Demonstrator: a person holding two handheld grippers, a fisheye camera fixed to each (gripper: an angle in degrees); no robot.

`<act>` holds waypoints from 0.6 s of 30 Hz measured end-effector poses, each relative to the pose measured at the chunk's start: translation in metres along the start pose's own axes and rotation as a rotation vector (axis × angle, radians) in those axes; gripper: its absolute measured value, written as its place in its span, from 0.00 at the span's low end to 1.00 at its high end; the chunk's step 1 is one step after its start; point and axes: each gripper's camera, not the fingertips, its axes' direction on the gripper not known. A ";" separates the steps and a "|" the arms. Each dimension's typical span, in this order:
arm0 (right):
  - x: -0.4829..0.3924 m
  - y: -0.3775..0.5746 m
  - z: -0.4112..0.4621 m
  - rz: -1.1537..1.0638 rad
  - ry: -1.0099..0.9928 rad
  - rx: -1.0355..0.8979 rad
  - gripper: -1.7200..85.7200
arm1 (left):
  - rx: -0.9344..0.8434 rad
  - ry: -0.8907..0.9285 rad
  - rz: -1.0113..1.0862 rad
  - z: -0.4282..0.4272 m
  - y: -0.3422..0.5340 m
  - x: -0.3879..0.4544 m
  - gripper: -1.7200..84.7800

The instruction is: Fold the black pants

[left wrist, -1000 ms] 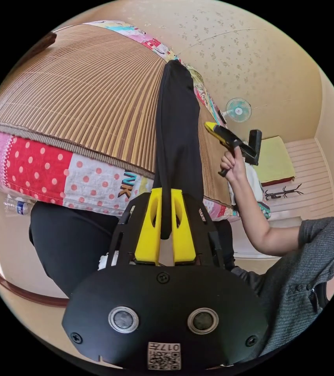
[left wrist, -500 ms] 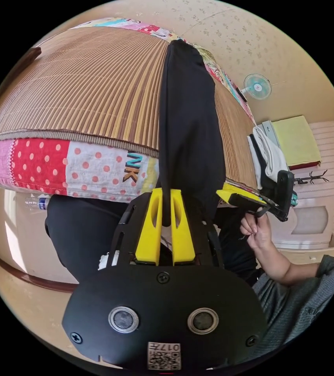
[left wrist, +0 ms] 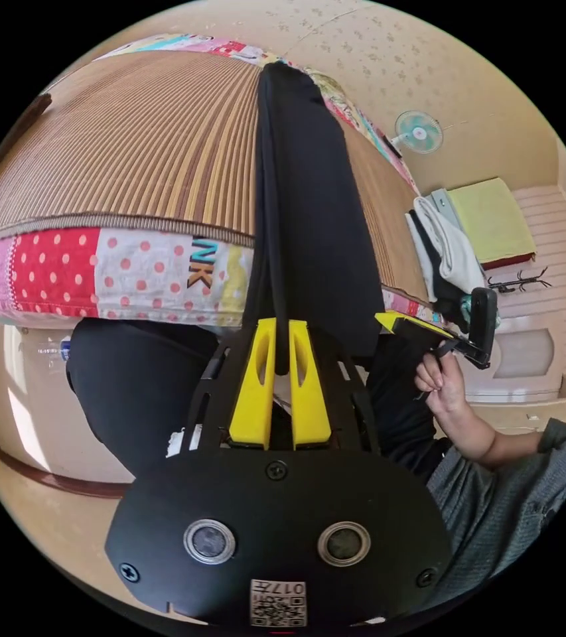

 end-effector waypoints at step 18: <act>-0.063 -0.061 0.051 -0.144 0.348 0.093 0.15 | 0.158 -0.120 0.007 0.015 -0.039 0.021 0.12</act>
